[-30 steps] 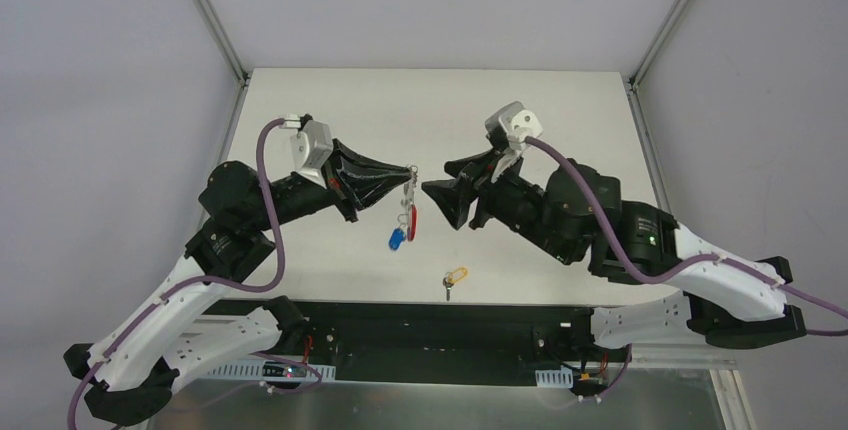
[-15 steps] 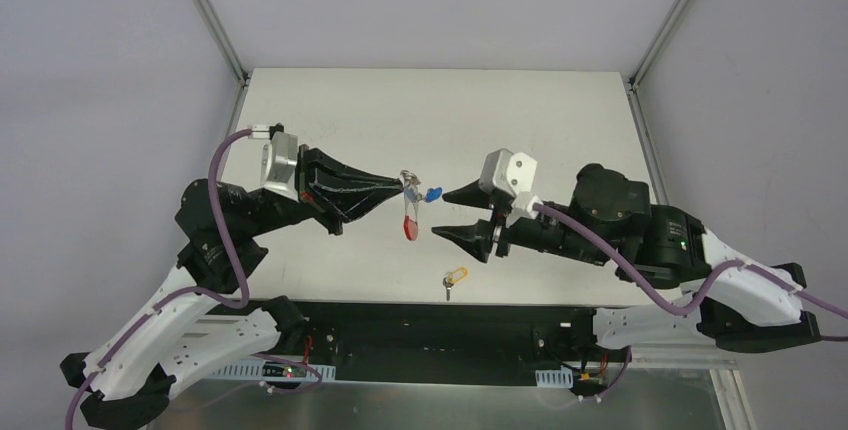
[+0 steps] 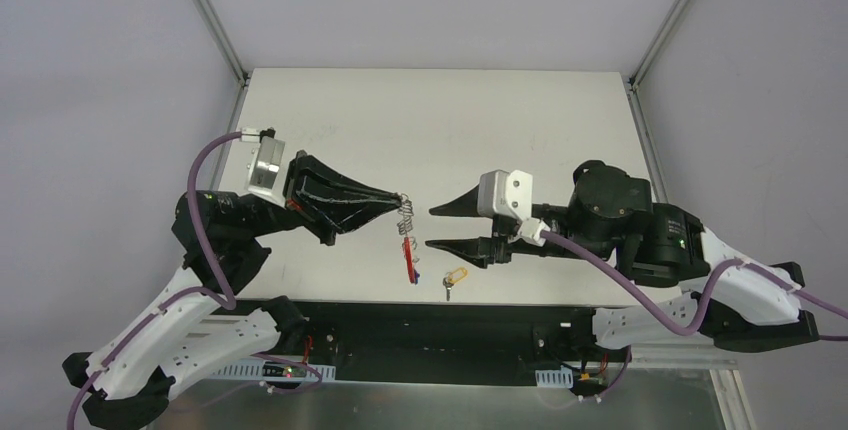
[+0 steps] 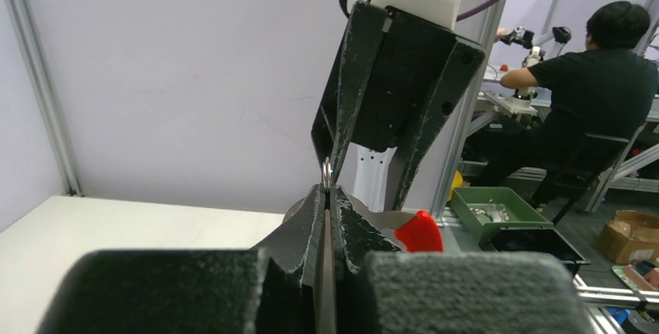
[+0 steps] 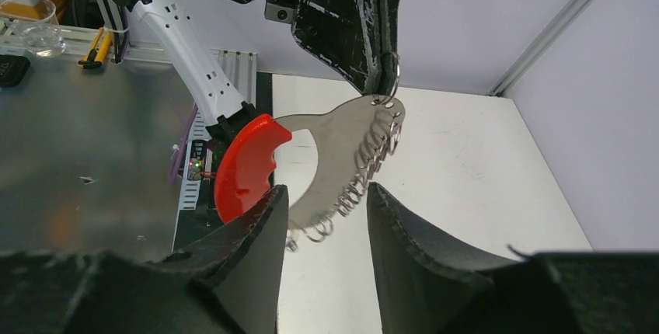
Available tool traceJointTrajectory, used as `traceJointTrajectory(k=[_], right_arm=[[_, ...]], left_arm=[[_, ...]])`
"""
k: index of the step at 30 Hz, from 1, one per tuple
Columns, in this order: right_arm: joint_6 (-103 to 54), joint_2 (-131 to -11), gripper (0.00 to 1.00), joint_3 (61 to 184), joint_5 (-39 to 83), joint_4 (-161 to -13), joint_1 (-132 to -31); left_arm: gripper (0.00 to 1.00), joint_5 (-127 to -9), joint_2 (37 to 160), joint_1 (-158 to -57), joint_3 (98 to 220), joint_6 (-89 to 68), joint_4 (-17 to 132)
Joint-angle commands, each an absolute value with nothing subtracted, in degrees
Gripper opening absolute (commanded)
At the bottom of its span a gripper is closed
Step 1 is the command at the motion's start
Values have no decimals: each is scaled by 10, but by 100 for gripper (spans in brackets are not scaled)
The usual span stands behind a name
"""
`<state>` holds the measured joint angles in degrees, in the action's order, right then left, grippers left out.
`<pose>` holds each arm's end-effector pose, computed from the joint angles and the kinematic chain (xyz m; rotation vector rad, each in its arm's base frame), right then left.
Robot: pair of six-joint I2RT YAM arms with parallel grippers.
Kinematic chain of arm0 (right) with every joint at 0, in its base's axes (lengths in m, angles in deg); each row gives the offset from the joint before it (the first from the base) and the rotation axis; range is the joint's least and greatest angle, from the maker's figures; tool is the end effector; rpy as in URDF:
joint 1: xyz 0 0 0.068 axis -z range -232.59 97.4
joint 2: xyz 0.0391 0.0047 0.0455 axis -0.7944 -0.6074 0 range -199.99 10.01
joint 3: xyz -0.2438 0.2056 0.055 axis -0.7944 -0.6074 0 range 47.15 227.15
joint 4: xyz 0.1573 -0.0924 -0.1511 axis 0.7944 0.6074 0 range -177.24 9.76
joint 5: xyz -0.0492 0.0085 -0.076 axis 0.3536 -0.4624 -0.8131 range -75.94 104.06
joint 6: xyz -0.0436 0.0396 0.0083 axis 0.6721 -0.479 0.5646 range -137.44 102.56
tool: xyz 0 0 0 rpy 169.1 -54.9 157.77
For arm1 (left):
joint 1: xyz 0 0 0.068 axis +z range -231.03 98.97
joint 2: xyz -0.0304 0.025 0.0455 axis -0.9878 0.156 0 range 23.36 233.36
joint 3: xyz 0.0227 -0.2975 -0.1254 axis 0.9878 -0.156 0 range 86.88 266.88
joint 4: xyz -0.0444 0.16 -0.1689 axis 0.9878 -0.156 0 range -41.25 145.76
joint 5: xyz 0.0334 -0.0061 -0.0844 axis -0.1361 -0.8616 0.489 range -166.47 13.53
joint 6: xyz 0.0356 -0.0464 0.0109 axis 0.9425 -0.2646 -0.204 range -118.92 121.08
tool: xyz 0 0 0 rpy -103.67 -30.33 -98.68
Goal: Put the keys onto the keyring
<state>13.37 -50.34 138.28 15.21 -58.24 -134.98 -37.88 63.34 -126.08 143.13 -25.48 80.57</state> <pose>0.0174 0.1371 0.5554 -1.3325 0.8592 0.7257 0.0175 -0.0561 0.5066 0.8282 0.7767 -1.4129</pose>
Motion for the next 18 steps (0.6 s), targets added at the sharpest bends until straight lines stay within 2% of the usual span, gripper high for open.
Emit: traceJointTrajectory(k=[1, 8, 18], right_arm=[[144, -509, 43, 1412, 173, -634, -1352], [141, -537, 35, 1448, 175, -638, -1351], [132, -568, 32, 1475, 186, -639, -1345]], left_arm=[[0, -358, 621, -1265, 1428, -287, 877], [0, -346, 619, -1265, 1420, -304, 895], [0, -339, 614, -1265, 1414, -315, 906]])
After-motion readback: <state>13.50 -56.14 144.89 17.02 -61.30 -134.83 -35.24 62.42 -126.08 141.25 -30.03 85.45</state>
